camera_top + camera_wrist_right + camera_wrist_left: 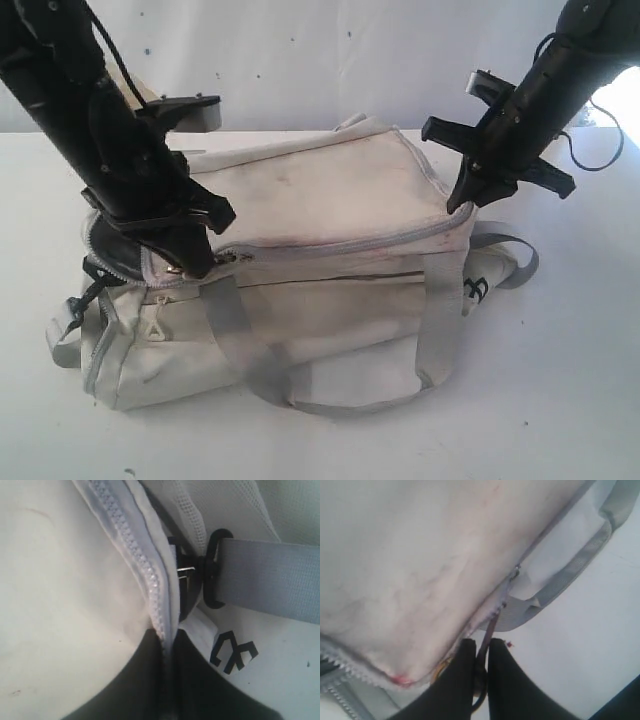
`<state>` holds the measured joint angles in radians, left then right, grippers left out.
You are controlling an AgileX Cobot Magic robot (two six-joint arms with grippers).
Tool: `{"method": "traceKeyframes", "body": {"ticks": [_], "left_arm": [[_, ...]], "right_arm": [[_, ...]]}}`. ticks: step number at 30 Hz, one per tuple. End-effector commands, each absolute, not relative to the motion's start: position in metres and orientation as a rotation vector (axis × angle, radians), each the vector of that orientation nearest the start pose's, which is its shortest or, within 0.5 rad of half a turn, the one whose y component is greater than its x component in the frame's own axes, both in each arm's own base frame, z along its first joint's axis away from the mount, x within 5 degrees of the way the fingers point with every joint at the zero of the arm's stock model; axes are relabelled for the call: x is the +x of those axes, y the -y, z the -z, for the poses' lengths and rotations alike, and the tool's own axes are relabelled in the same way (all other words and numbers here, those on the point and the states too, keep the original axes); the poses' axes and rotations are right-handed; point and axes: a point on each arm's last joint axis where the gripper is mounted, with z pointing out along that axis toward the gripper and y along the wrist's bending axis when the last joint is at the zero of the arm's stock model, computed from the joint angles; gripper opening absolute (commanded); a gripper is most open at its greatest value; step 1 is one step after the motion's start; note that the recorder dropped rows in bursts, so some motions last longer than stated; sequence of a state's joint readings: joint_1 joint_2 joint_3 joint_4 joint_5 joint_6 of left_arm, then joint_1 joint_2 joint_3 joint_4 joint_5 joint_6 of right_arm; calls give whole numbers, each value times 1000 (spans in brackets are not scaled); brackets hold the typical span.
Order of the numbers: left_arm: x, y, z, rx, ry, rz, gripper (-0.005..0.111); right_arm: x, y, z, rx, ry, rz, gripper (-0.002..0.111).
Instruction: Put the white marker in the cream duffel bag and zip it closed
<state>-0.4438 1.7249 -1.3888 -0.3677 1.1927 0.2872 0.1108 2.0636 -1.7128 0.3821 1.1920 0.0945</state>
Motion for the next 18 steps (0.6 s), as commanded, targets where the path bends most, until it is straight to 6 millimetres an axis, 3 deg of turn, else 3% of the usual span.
{"method": "traceKeyframes", "body": {"ticks": [1, 9, 18], "left_arm": [[290, 154, -287, 914, -2822, 511, 0], [279, 123, -288, 833, -2847, 472, 0], [259, 108, -308, 842, -2773, 436, 0]], "right_arm": [[424, -61, -227, 148, -2987, -422, 0], [426, -54, -226, 168, -2978, -375, 0], [427, -51, -225, 152, -2968, -324, 0]]}}
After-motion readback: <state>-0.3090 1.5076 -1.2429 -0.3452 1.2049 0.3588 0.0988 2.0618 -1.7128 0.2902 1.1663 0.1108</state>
